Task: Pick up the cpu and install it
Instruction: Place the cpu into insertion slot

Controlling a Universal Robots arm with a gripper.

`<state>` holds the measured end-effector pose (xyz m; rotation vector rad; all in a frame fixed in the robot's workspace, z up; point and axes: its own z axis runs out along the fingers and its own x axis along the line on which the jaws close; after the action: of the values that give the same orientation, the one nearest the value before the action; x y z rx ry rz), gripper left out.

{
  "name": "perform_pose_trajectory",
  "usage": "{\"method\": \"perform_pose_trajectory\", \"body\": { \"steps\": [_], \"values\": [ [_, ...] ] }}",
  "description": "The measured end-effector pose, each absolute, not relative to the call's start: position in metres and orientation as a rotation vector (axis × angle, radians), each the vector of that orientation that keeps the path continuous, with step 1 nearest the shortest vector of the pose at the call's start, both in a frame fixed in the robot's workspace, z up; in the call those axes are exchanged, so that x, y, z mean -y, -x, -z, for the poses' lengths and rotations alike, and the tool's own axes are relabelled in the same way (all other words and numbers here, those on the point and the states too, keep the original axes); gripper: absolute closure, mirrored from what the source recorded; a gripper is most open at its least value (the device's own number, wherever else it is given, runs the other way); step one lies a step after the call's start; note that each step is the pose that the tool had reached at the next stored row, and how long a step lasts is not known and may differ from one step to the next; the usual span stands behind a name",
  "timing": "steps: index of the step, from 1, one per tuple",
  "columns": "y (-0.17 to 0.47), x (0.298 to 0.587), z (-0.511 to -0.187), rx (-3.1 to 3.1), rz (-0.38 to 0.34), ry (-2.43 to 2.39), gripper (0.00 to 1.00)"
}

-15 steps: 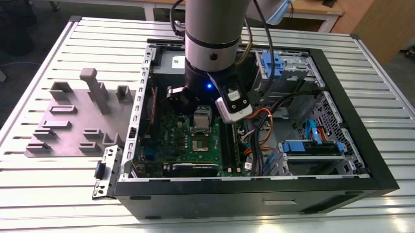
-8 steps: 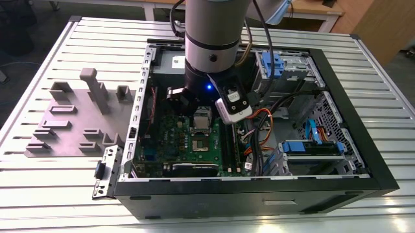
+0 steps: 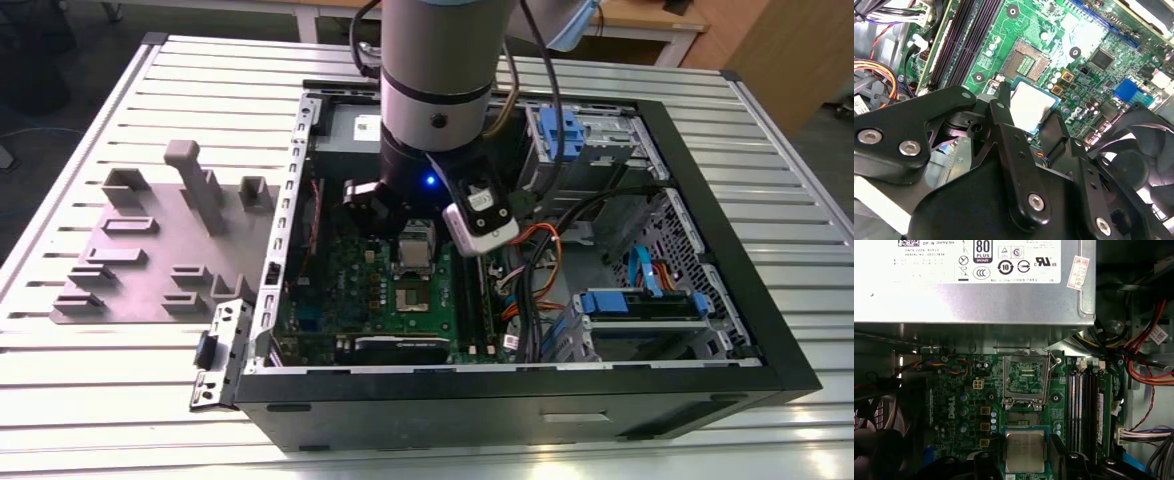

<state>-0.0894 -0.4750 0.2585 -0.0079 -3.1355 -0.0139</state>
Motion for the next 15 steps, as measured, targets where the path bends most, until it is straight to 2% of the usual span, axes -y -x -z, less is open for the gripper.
{"method": "perform_pose_trajectory", "body": {
  "steps": [15],
  "values": [
    [0.088, 0.475, -0.240, 3.136, 0.013, 0.009, 0.53]
  ]
}}
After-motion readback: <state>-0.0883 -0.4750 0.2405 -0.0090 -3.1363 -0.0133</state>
